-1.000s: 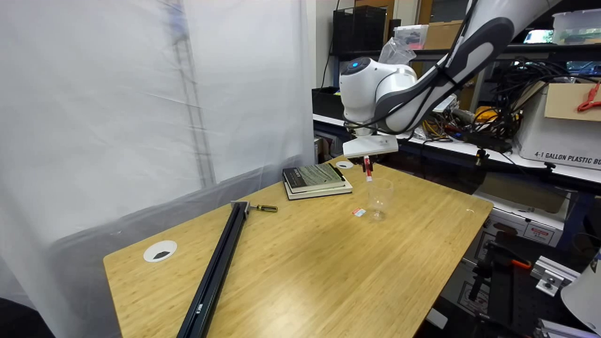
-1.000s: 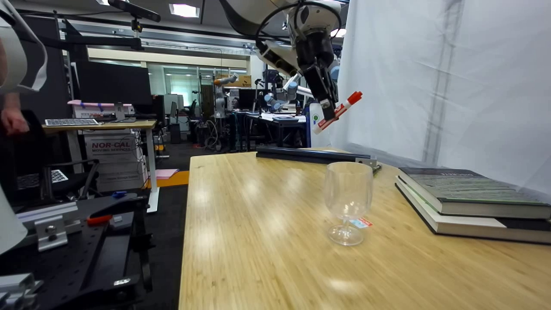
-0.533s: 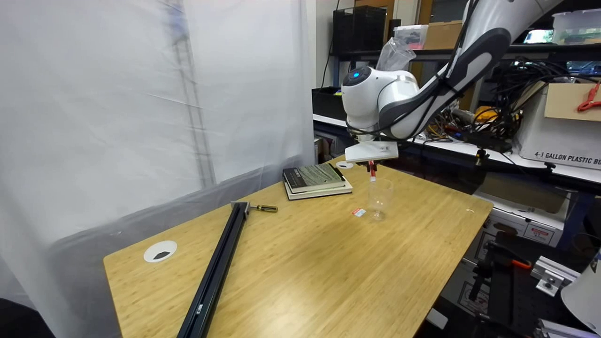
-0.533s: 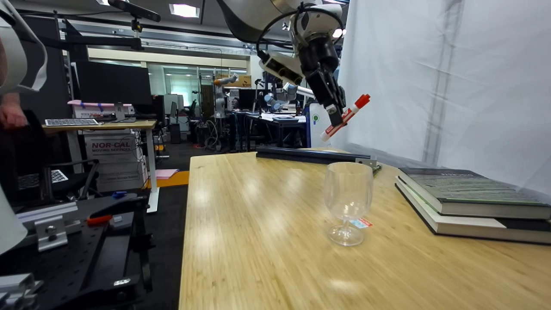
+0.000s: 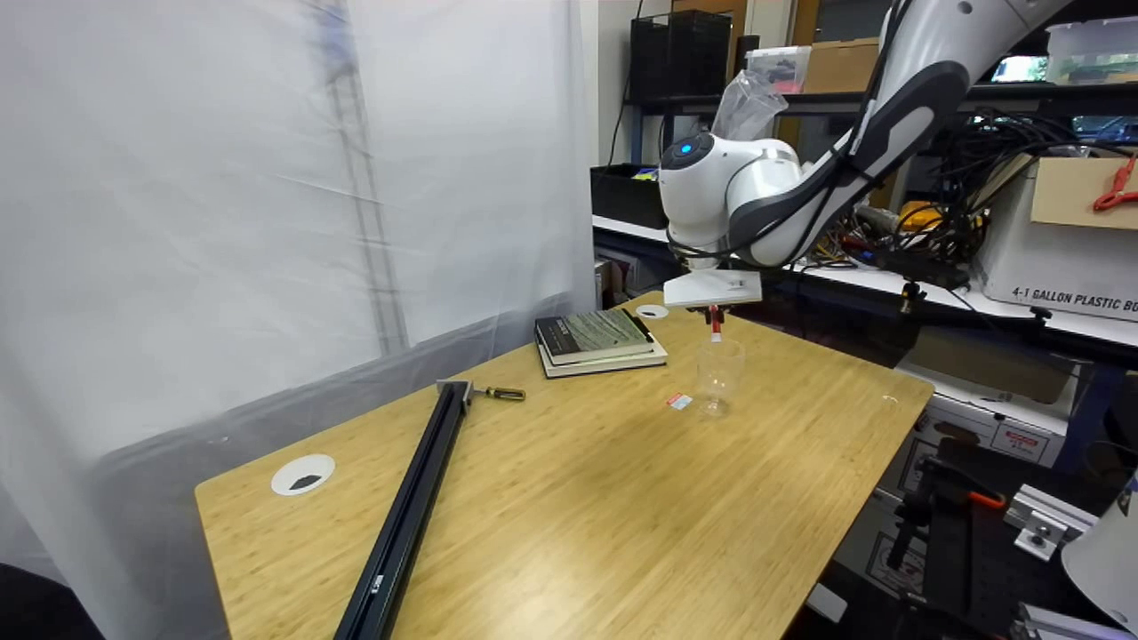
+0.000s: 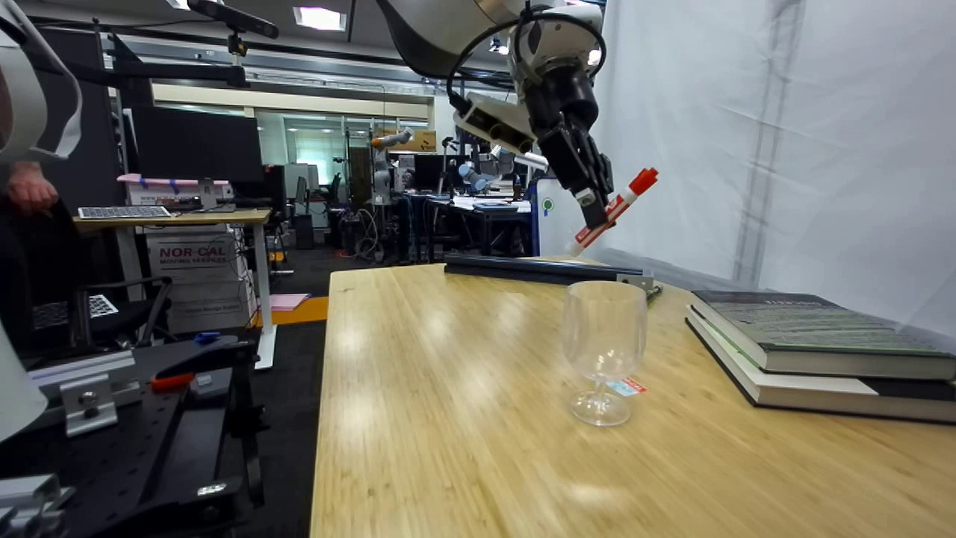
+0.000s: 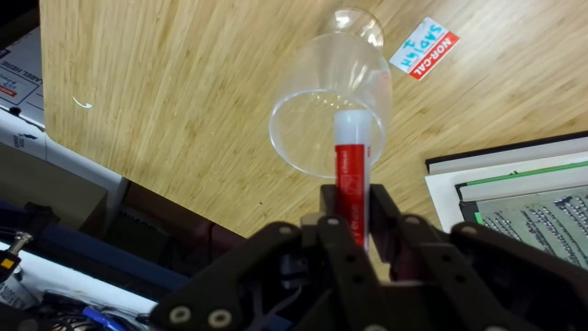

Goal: Put the marker in the glass

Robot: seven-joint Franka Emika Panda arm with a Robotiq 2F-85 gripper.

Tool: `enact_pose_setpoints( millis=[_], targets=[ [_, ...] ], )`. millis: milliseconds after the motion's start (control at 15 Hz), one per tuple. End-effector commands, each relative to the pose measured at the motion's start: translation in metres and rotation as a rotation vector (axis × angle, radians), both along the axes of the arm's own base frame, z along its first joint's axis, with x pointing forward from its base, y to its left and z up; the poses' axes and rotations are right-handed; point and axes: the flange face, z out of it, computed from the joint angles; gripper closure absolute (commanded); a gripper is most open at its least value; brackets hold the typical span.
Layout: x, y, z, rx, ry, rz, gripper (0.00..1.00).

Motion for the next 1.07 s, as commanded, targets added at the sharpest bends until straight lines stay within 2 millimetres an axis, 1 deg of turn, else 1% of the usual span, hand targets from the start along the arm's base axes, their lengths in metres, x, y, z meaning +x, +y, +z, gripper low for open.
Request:
enact_pose_setpoints(
  millis=[0, 267, 733, 1000],
  targets=[
    [-0.008, -0.013, -0.004, 0.004, -0.045, -0.015, 0.95],
    [-0.014, -0.023, -0.012, 0.008, -0.045, -0.027, 0.95],
    [-0.020, -0.029, -0.023, -0.013, -0.051, -0.029, 0.95],
    [-0.022, -0.032, -0.025, -0.039, -0.068, -0.028, 0.95]
  ],
)
